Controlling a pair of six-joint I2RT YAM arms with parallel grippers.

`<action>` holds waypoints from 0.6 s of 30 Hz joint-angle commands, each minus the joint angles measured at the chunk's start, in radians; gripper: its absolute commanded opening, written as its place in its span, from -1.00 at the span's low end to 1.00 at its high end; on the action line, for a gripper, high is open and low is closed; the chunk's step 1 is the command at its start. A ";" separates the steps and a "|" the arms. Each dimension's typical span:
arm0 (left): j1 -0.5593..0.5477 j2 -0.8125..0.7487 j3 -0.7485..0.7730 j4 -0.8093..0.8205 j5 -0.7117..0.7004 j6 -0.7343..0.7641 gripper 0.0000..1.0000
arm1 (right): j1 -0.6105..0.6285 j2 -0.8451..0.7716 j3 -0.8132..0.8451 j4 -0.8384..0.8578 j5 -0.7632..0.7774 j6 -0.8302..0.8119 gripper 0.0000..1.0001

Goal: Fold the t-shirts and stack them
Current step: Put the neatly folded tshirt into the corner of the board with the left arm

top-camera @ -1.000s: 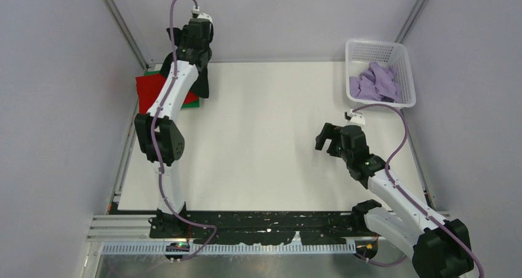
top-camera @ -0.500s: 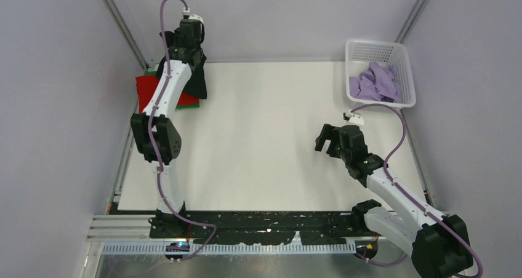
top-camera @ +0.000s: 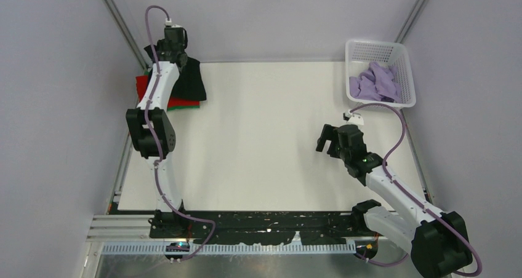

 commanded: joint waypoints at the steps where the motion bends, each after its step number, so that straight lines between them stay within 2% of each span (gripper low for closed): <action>1: 0.025 0.033 0.019 0.045 0.015 -0.010 -1.00 | -0.003 -0.001 0.046 0.007 0.048 -0.017 0.91; 10: 0.103 0.146 0.135 -0.002 0.027 -0.035 -1.00 | -0.003 0.012 0.077 -0.033 0.137 -0.036 0.91; 16: 0.111 0.177 0.182 0.011 -0.057 -0.079 -1.00 | -0.003 0.038 0.104 -0.066 0.176 -0.041 0.91; 18: 0.114 0.185 0.194 0.013 -0.072 -0.094 -0.90 | -0.004 0.040 0.107 -0.068 0.178 -0.042 0.91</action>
